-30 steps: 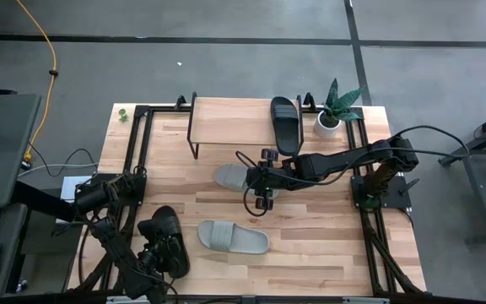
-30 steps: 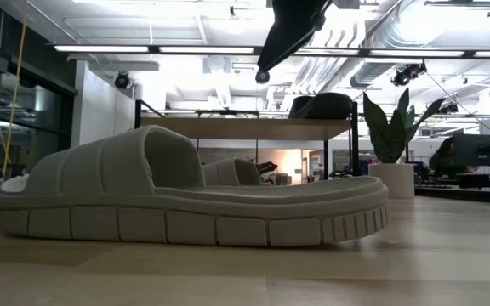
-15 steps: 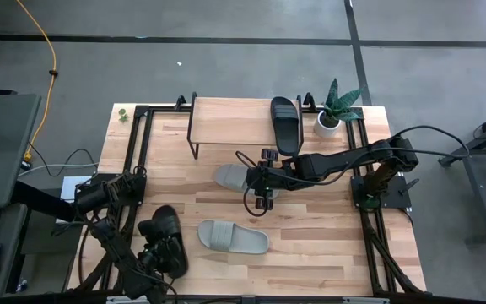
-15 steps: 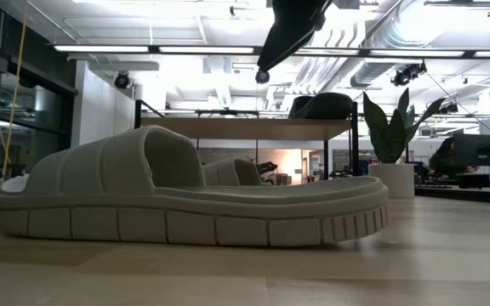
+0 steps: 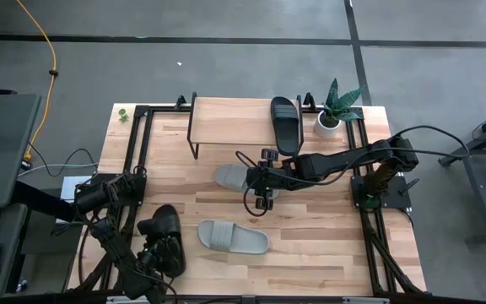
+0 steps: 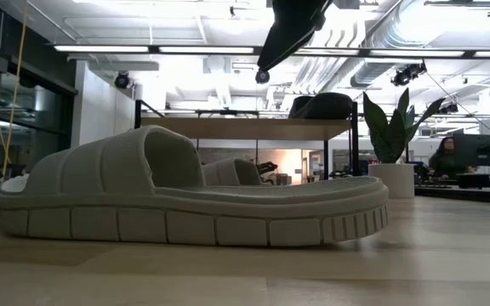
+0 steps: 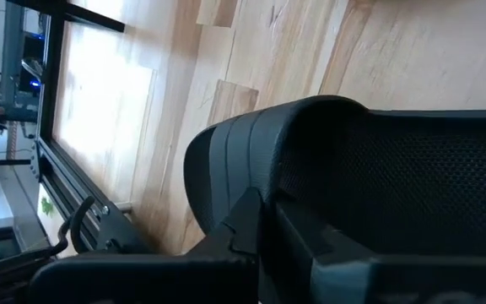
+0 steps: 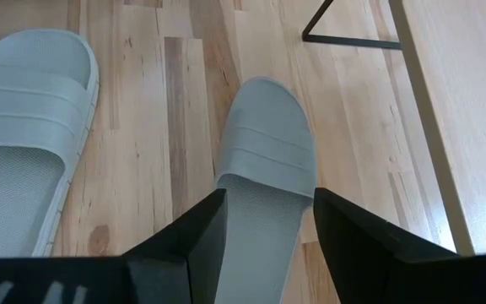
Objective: Pick and place slides into the shelf
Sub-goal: Put the black slide on the shelf
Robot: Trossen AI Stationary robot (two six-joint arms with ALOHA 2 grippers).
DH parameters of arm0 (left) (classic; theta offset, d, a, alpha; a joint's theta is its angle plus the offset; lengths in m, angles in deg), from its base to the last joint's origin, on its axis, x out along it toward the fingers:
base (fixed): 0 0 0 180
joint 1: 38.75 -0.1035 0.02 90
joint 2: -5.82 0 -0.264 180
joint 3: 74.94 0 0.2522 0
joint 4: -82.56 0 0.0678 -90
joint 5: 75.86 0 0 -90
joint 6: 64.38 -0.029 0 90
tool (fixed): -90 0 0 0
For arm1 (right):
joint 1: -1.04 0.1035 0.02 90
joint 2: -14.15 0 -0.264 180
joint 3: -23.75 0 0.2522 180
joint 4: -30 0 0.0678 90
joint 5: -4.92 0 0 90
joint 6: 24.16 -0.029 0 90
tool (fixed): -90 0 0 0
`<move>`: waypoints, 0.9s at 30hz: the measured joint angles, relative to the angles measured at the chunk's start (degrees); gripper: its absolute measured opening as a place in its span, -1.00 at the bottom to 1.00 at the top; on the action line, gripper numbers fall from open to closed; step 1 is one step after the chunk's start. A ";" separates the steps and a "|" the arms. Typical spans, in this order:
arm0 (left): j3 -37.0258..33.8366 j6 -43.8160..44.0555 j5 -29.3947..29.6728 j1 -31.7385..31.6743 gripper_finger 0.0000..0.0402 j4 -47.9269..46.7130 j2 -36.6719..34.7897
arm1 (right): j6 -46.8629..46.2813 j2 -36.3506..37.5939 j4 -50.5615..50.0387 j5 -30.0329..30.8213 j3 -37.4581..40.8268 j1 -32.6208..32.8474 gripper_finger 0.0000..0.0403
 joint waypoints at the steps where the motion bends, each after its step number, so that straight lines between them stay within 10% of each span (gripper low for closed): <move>1: 0.02 -0.18 0.02 0.00 -0.96 -0.56 0.00 | -0.02 0.00 0.00 0.00 0.00 -0.01 -0.16; 27: 0.46 -12.00 14.73 -9.31 -0.99 -2.28 -9.66 | 4.23 0.04 0.64 0.28 -0.07 1.57 -0.16</move>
